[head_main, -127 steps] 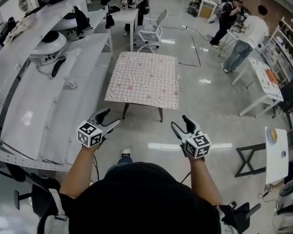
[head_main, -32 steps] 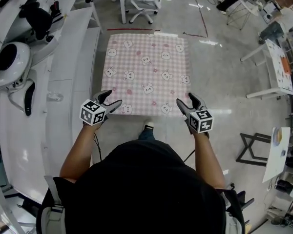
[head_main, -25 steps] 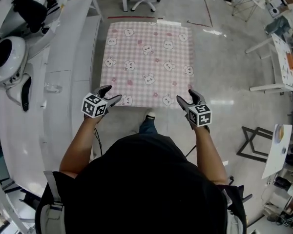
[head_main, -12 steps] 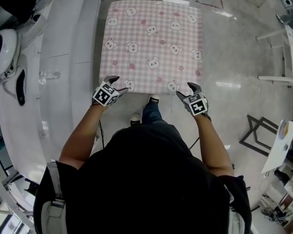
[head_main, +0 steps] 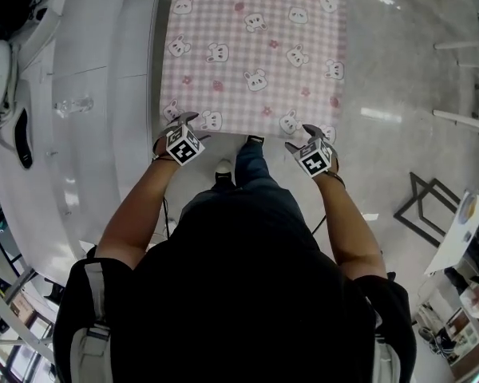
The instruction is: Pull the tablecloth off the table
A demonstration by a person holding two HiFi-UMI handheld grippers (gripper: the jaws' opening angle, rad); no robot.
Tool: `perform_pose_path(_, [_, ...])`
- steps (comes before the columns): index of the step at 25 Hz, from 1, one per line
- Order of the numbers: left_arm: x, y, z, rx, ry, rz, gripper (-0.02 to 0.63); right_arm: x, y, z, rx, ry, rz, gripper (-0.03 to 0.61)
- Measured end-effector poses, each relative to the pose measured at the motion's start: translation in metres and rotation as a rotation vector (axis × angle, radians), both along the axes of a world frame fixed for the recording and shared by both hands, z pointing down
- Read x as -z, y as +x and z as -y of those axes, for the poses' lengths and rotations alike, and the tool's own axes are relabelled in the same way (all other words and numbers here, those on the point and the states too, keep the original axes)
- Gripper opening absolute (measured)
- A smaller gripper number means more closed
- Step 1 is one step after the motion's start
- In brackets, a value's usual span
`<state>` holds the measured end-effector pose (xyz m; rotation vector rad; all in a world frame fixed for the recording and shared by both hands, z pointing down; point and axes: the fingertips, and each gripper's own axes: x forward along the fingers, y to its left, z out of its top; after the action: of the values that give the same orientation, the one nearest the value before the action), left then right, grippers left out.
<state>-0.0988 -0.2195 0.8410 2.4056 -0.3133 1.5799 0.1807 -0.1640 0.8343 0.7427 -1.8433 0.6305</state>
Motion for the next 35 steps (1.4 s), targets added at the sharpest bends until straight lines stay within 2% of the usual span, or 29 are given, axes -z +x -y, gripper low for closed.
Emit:
perform_pose_path(5, [-0.031,0.002,-0.015,-0.108,0.024,0.092,0.357,-0.026,-0.006,-0.006,0.037,-0.017,-0.022,0.381])
perform_pose_path(8, [-0.048,0.008,-0.013,-0.14,0.06,0.13,0.371,-0.044,-0.002,-0.006,0.069,-0.019,-0.057,0.397])
perform_pose_path(15, [-0.082,-0.002,-0.011,-0.106,0.119,0.227,0.396,-0.08,0.007,-0.012,0.132,-0.013,-0.165,0.43])
perform_pose_path(21, [-0.105,-0.013,-0.008,-0.128,0.165,0.29,0.428,-0.099,0.011,-0.01,0.175,0.047,-0.242,0.477])
perform_pose_path(24, [-0.11,-0.01,-0.006,-0.141,0.192,0.302,0.439,-0.109,0.02,-0.011,0.217,0.06,-0.314,0.5])
perform_pose_path(28, [-0.114,-0.01,0.0,-0.137,0.204,0.324,0.44,-0.12,0.026,-0.01,0.326,0.105,-0.427,0.509])
perform_pose_path(33, [-0.118,-0.009,0.004,-0.124,0.199,0.34,0.44,-0.127,0.036,-0.002,0.336,0.111,-0.509,0.509])
perform_pose_path(35, [-0.12,-0.009,0.003,-0.127,0.192,0.342,0.44,-0.128,0.037,0.0,0.337,0.108,-0.529,0.488])
